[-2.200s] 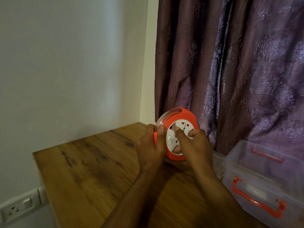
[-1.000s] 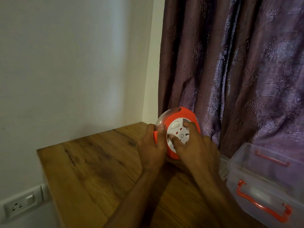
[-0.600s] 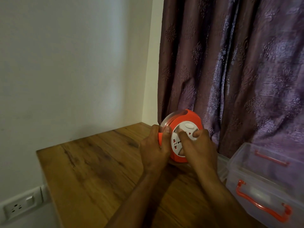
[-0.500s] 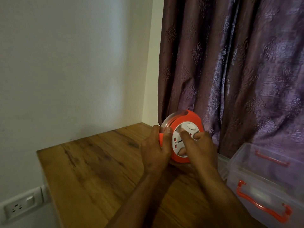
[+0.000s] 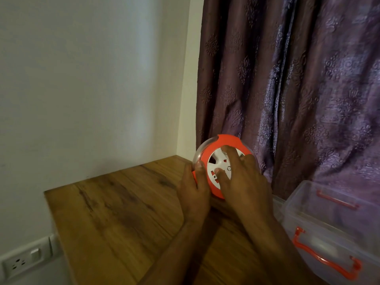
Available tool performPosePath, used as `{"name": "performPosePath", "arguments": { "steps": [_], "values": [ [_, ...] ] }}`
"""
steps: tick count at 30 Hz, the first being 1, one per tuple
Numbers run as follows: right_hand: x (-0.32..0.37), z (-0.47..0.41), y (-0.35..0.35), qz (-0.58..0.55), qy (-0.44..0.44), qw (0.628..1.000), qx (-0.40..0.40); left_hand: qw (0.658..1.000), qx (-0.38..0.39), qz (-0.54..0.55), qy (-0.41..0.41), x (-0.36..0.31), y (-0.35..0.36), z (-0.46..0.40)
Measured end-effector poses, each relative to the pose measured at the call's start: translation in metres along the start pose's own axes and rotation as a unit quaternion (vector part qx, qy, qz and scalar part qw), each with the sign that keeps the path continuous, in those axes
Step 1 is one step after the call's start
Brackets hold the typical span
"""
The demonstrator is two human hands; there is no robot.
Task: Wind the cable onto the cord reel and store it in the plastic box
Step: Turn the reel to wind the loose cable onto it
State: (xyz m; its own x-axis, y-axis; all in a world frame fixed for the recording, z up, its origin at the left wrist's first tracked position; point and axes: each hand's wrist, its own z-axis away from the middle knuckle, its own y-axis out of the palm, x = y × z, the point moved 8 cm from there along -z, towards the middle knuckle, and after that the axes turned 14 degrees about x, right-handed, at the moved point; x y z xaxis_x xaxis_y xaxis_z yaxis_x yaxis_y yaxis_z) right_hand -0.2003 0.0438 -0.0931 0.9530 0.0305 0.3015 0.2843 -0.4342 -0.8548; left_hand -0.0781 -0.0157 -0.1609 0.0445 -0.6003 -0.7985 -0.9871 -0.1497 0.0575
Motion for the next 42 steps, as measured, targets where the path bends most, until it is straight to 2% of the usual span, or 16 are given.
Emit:
{"name": "performPosePath", "arguments": {
  "steps": [6,13,20,24,31,36,42],
  "values": [
    [0.005,-0.002,-0.002,-0.003,-0.046,0.999,-0.002,0.997,0.028,0.034,-0.06,0.01,0.016,0.006],
    [0.006,-0.002,-0.008,-0.013,-0.08,0.997,-0.007,0.999,0.025,0.03,-0.029,0.001,0.009,0.003],
    [0.011,-0.004,0.005,0.024,-0.108,0.989,0.099,0.999,0.018,0.04,-0.029,-0.002,0.003,0.001],
    [0.002,-0.001,-0.002,0.045,-0.102,0.991,0.07,0.998,0.032,0.046,-0.027,-0.002,0.004,-0.004],
    [-0.005,-0.001,0.003,0.045,-0.08,0.996,0.006,1.0,0.009,-0.004,0.006,-0.008,0.001,-0.001],
    [-0.018,-0.004,-0.005,-0.059,-0.037,0.996,-0.048,0.999,0.012,-0.016,0.03,-0.014,0.007,0.004],
    [-0.02,-0.002,-0.006,-0.109,-0.02,0.992,-0.062,0.999,0.025,-0.012,0.024,-0.015,0.011,0.007]
  ]
}}
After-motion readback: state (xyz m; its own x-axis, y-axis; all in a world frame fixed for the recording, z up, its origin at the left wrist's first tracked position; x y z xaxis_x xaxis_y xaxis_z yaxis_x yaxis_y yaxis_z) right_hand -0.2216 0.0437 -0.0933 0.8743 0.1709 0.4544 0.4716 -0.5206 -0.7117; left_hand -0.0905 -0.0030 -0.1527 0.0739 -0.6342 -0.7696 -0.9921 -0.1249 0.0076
